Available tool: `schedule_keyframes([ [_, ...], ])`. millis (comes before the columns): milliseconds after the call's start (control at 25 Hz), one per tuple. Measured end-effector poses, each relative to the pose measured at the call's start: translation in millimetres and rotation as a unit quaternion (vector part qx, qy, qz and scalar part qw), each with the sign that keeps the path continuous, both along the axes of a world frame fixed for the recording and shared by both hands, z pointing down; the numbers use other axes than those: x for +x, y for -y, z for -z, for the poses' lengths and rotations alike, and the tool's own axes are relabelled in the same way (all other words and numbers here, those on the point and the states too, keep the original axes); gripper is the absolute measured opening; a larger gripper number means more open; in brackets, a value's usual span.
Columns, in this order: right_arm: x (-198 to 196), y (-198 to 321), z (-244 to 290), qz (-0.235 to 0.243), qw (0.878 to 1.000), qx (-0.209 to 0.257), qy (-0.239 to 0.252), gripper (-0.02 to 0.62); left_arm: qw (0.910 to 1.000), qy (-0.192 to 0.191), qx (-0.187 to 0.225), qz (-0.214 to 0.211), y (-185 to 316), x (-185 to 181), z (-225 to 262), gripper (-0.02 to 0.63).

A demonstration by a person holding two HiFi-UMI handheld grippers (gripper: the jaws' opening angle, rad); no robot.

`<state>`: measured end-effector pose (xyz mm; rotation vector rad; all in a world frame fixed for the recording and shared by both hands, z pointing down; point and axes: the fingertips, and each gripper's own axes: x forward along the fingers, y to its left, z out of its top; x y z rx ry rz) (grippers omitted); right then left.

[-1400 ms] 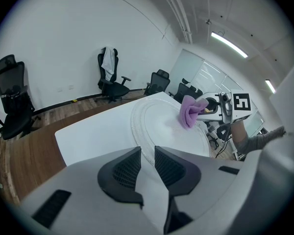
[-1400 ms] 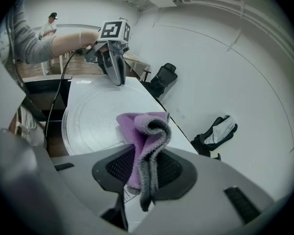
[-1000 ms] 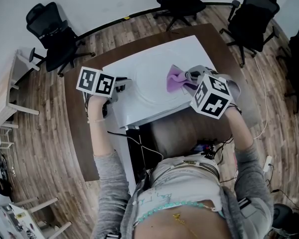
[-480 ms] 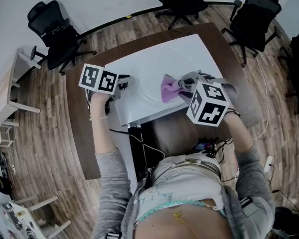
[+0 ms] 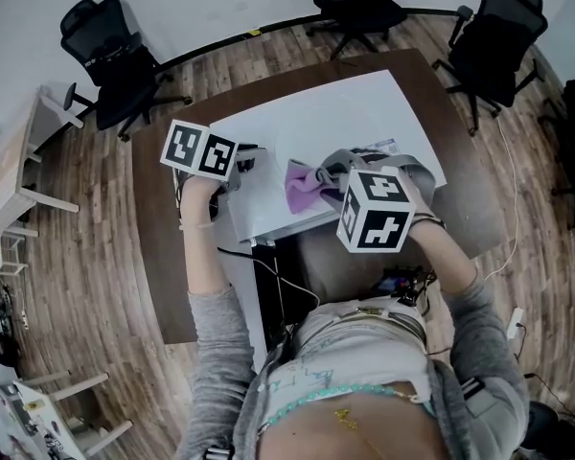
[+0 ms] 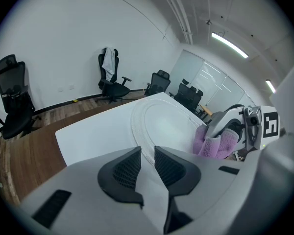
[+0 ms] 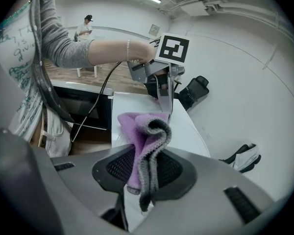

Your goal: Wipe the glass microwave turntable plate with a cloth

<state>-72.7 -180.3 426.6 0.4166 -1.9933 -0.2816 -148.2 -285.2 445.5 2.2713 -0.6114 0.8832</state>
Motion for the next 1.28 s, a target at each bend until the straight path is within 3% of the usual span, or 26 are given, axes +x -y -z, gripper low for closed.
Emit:
schedule_keyframes([
  [680,-42,32,1,0.017,0.999,-0.005,0.027,0.112,1.0000,-0.001,0.003,-0.002,1,0,1,0.097],
  [1280,-10,75,5,-0.053,0.996,-0.011,0.070,0.112,1.0000,-0.001,0.002,-0.002,-1,-1,3,0.097],
])
